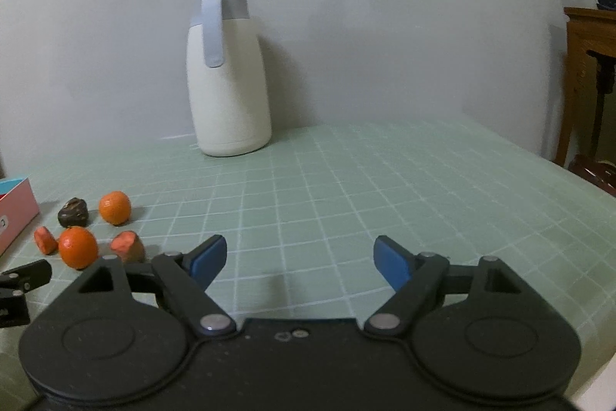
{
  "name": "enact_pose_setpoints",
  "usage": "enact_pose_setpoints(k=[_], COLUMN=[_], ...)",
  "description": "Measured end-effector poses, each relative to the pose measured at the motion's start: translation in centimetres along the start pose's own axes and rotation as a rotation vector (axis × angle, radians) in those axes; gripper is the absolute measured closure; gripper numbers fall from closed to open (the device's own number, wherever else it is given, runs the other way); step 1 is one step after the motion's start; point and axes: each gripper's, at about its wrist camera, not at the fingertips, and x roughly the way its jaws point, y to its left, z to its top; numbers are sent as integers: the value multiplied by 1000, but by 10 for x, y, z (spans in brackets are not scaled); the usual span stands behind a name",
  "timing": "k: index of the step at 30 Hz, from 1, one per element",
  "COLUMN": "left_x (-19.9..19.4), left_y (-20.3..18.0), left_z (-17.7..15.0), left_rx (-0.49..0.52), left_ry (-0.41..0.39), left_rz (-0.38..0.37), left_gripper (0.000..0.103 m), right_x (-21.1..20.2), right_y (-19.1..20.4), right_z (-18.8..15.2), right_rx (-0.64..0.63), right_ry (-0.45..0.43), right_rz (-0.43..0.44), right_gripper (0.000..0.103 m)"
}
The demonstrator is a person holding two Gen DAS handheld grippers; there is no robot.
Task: Organize fruits
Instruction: 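Move the left gripper over the small kumquat among the fruits, then close the left gripper on the small kumquat and lift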
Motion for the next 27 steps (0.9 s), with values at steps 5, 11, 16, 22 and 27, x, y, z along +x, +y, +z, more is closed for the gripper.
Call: enact_pose_setpoints(k=[5, 11, 16, 22, 27], left_x=[9, 3, 2, 5, 4], left_y=[-5, -10, -26, -38, -42], left_z=[4, -1, -5, -7, -8], left_rx=[-9, -37, -11, -8, -24], left_ry=[29, 63, 78, 99, 95], left_rz=[-25, -95, -153, -171, -170], left_gripper=[13, 14, 38, 48, 56], right_x=[0, 0, -1, -2, -1], right_y=[-5, -4, -3, -5, -7], right_z=[0, 0, 0, 1, 1], right_rx=[14, 14, 14, 22, 41], right_ry=[2, 6, 8, 4, 3], right_rz=[-4, 6, 15, 1, -20], right_gripper=[19, 18, 18, 17, 17])
